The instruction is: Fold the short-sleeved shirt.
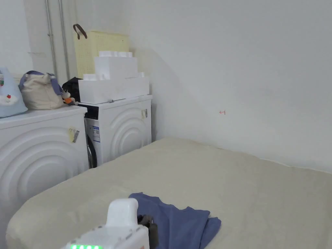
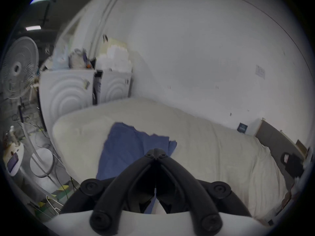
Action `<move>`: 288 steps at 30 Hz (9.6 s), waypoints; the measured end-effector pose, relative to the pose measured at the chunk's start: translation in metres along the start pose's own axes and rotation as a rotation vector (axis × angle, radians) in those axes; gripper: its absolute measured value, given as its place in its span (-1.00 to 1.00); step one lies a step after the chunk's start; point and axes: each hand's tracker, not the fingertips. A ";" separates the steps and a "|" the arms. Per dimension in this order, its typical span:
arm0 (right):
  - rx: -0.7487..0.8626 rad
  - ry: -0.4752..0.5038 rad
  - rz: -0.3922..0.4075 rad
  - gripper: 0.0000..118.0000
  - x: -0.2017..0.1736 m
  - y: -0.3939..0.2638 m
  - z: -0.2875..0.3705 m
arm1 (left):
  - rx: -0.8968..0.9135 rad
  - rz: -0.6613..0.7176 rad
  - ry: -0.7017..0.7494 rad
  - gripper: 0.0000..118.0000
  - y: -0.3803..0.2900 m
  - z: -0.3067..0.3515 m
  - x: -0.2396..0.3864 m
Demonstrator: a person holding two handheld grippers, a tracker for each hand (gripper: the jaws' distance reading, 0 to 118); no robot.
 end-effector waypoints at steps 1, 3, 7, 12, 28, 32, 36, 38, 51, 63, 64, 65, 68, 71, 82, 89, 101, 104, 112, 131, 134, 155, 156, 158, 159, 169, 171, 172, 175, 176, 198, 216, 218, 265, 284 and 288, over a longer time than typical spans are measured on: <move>-0.009 -0.003 0.014 -1.00 0.002 -0.002 -0.001 | -0.067 -0.022 0.003 -1.00 0.008 -0.019 -0.003; -0.032 -0.006 0.037 -1.00 0.005 -0.008 -0.005 | -0.226 -0.045 -0.010 -1.00 0.023 -0.065 -0.009; -0.099 -0.016 0.062 -1.00 0.012 -0.022 -0.019 | -0.536 -0.035 -0.011 -0.18 0.015 -0.162 -0.027; -0.175 -0.043 0.062 -1.00 0.019 -0.035 -0.038 | -0.639 0.006 0.051 0.70 -0.012 -0.235 -0.047; -0.272 -0.013 0.041 -1.00 0.024 -0.058 -0.067 | -0.735 -0.154 0.219 0.88 -0.052 -0.285 -0.044; -0.271 -0.009 0.032 -1.00 0.025 -0.058 -0.060 | -0.765 -0.120 0.221 0.62 -0.045 -0.277 -0.042; -0.275 -0.022 0.025 -1.00 0.032 -0.057 -0.054 | -0.722 -0.111 0.184 -0.79 -0.037 -0.263 -0.040; -0.280 -0.033 0.008 -1.00 0.038 -0.056 -0.053 | -0.724 -0.126 0.180 -0.96 -0.036 -0.259 -0.041; -0.212 -0.093 -0.060 -1.00 0.062 -0.032 -0.028 | -0.536 -0.034 0.077 -0.96 0.025 -0.190 -0.056; -0.096 -0.107 -0.116 -1.00 0.083 -0.001 0.009 | -0.231 -0.081 -0.158 -0.96 0.171 -0.065 0.035; -0.086 -0.108 -0.131 -1.00 0.086 0.001 0.014 | -0.207 -0.112 -0.195 -0.96 0.181 -0.056 0.054; -0.077 -0.111 -0.143 -1.00 0.088 0.003 0.018 | -0.183 -0.149 -0.231 -0.96 0.189 -0.046 0.076; -0.058 -0.125 -0.162 -1.00 0.096 0.008 0.030 | -0.151 -0.205 -0.367 -0.96 0.206 -0.030 0.133; -0.039 -0.149 -0.173 -1.00 0.106 0.011 0.042 | -0.154 -0.282 -0.500 -0.96 0.203 -0.017 0.200; 0.000 -0.310 -0.199 -1.00 0.165 0.008 0.087 | -0.361 -0.516 -0.852 -0.96 0.082 -0.059 0.413; -0.049 -0.398 -0.226 -1.00 0.199 -0.010 0.101 | -0.743 -0.539 -0.725 -0.64 -0.068 -0.161 0.470; -0.115 -0.398 -0.255 -1.00 0.213 -0.032 0.090 | -0.836 -0.324 -0.604 0.51 -0.154 -0.206 0.450; -0.118 -0.403 -0.267 -1.00 0.214 -0.031 0.089 | -0.763 -0.387 -0.624 0.51 -0.139 -0.193 0.443; -0.095 -0.397 -0.254 -1.00 0.203 -0.016 0.096 | -0.609 -0.214 -0.818 0.51 -0.074 -0.121 0.373; 0.066 -0.409 -0.102 -1.00 0.160 -0.013 0.123 | 0.142 -0.135 -0.364 -1.00 -0.092 0.025 0.190; 0.044 -0.414 -0.104 -1.00 0.162 -0.012 0.118 | 0.102 -0.189 -0.351 -1.00 -0.088 0.018 0.191; -0.095 -0.373 -0.125 -1.00 0.183 -0.041 0.085 | -0.801 -0.237 -0.249 1.00 -0.097 -0.267 0.284; -0.102 -0.373 -0.130 -1.00 0.186 -0.043 0.084 | -0.806 -0.272 -0.214 1.00 -0.101 -0.273 0.286; -0.116 -0.381 -0.140 -1.00 0.191 -0.047 0.081 | -0.795 -0.348 -0.148 1.00 -0.108 -0.285 0.291; -0.124 -0.385 -0.146 -1.00 0.193 -0.049 0.079 | -0.796 -0.383 -0.127 1.00 -0.115 -0.286 0.296; -0.171 -0.399 -0.202 -1.00 0.206 -0.065 0.071 | -0.821 -0.462 -0.184 0.90 -0.143 -0.280 0.326; -0.173 -0.398 -0.209 -1.00 0.206 -0.066 0.071 | -0.770 -0.538 -0.131 0.56 -0.144 -0.272 0.327; -0.174 -0.397 -0.212 -1.00 0.206 -0.067 0.071 | -0.764 -0.566 -0.149 0.38 -0.143 -0.269 0.327; -0.177 -0.396 -0.217 -1.00 0.205 -0.068 0.071 | -0.710 -0.555 -0.210 -0.74 -0.129 -0.258 0.325; -0.175 -0.395 -0.217 -1.00 0.205 -0.068 0.072 | -0.718 -0.501 -0.292 -0.89 -0.125 -0.255 0.325; -0.915 -0.414 -0.299 0.81 0.381 -0.040 -0.098 | -0.692 -0.565 -0.392 -0.88 -0.111 -0.226 0.303; -0.971 -0.346 -0.396 -0.83 0.397 -0.053 -0.117 | -0.725 -0.363 -0.416 -0.88 -0.107 -0.239 0.278; -0.900 -0.317 -0.474 -0.84 0.398 -0.036 -0.100 | -0.700 -0.299 -0.426 -0.88 -0.096 -0.232 0.274; -0.122 -0.358 -0.357 -0.86 0.386 0.356 -0.097 | -0.195 -0.229 -0.401 -0.88 0.227 -0.231 0.323; -0.816 -0.290 -0.295 0.39 0.347 -0.012 -0.233 | -0.486 -0.223 -0.292 -0.88 0.009 -0.254 0.201; -0.862 -0.351 -0.271 0.59 0.344 -0.043 -0.279 | -0.487 -0.265 -0.306 -0.88 -0.008 -0.260 0.191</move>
